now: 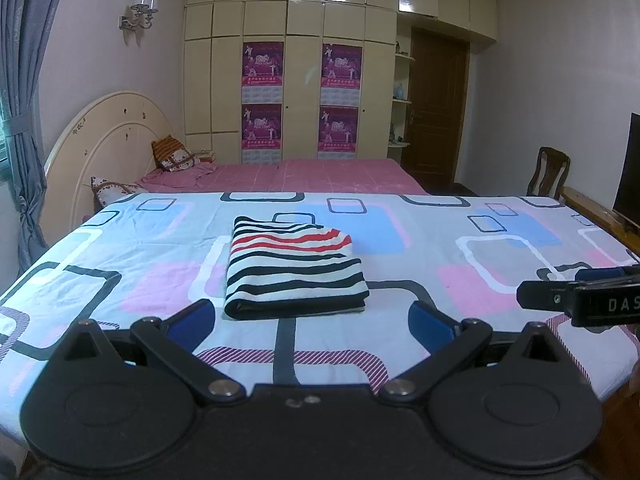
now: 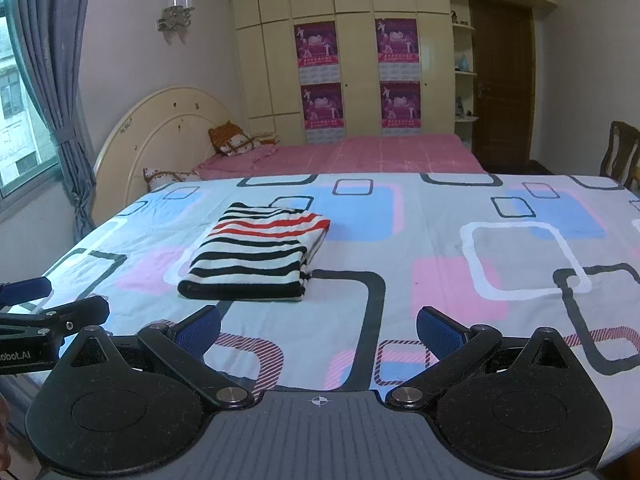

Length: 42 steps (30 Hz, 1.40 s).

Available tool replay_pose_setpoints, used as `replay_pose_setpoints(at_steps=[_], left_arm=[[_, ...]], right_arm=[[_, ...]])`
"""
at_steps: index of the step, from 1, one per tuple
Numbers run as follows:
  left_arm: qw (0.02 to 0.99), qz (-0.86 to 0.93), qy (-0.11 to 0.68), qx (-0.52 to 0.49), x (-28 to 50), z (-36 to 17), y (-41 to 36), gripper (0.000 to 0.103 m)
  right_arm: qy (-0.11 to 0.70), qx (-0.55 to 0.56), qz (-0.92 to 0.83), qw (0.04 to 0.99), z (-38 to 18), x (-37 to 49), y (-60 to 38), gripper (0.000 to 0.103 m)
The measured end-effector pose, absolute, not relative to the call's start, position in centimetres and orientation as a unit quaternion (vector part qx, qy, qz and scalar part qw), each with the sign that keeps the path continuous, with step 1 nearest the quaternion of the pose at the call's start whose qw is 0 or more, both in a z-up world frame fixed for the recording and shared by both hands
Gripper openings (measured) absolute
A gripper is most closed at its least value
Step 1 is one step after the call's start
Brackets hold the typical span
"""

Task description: Fold small clothes

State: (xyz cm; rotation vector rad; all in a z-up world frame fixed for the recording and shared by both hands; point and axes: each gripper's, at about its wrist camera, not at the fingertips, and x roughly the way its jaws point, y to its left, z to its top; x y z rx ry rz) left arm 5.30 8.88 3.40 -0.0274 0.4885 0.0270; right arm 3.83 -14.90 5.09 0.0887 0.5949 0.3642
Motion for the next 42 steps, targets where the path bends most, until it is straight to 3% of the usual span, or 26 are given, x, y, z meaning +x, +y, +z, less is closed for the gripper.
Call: replay_pose_setpoints(at_steps=[42], left_arm=[[0.971,0.008,0.237,-0.014,5.65,3.56,9.7,0.103]], right_arm=[[0.291,0.038,0.187,0.937,4.87,4.17,-13.9,0.103]])
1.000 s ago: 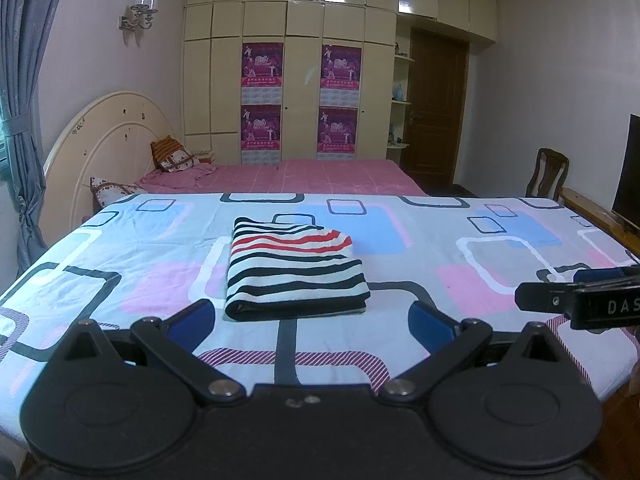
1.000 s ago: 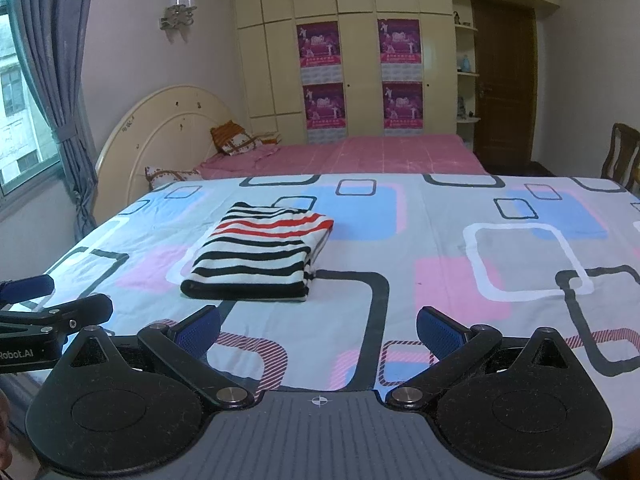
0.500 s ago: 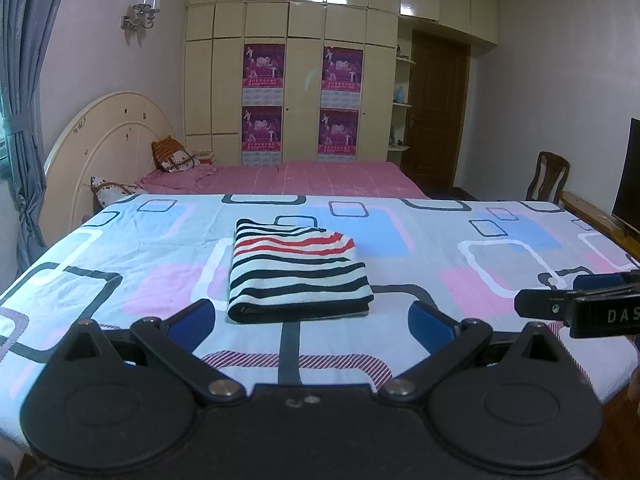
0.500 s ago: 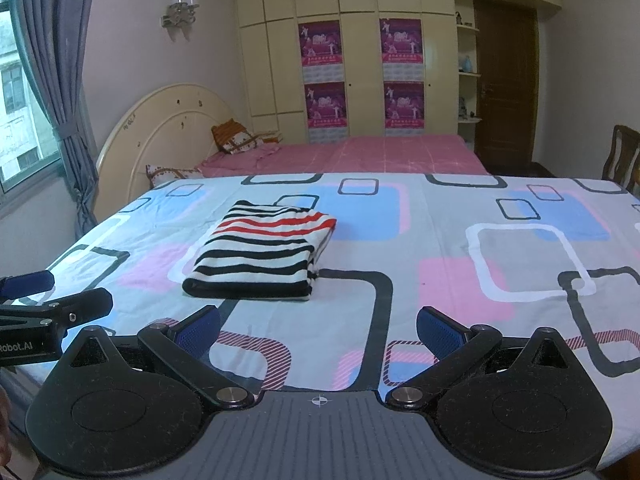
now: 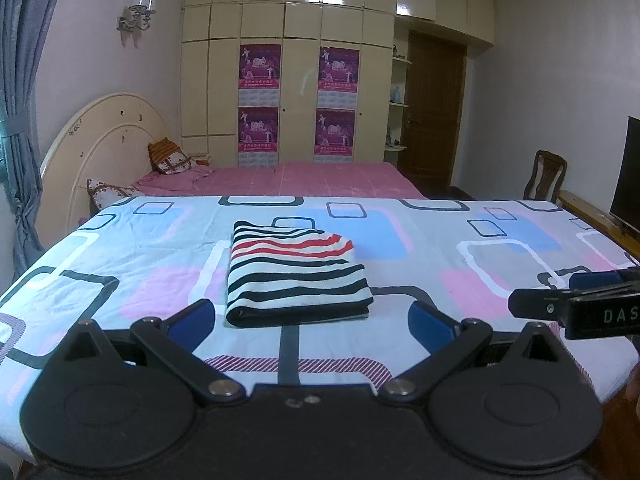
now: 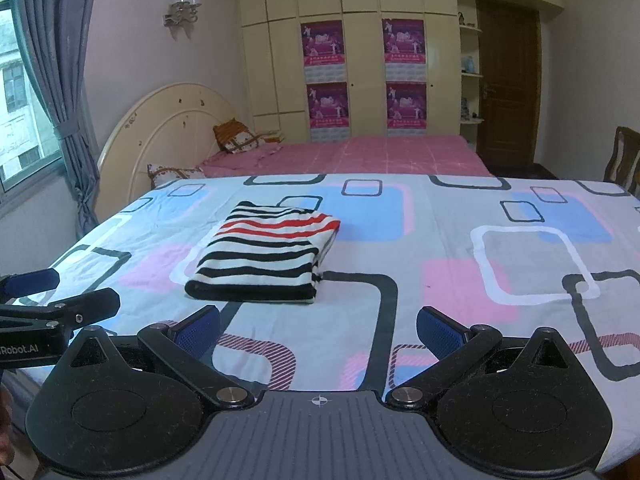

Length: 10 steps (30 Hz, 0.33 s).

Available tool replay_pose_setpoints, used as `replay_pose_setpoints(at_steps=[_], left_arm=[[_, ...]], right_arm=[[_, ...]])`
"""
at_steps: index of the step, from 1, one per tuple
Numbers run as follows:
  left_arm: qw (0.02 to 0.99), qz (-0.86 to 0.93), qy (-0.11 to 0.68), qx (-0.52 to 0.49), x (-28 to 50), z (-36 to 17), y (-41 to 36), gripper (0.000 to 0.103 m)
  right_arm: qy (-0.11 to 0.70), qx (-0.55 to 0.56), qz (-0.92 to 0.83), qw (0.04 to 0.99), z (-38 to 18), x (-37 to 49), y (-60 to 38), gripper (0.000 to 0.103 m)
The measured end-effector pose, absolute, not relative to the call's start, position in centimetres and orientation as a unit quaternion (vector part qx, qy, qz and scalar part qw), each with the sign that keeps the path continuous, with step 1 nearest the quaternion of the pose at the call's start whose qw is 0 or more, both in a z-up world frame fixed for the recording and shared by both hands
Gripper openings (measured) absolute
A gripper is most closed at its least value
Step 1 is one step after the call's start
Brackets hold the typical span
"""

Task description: Fold small clothes

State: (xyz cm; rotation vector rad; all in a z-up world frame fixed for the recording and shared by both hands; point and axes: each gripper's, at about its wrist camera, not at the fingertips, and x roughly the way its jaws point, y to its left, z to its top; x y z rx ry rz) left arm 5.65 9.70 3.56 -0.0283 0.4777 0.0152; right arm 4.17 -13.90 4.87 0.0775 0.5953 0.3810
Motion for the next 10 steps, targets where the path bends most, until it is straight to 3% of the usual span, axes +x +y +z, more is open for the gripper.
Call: replay_pose_setpoints(at_steps=[10], left_arm=[[0.972,0.013,0.235,-0.015,5.75,3.81,9.79,0.103]], right_arm=[[0.289,0.032,0.19,0.938,4.82,4.55,-13.7,0.103]])
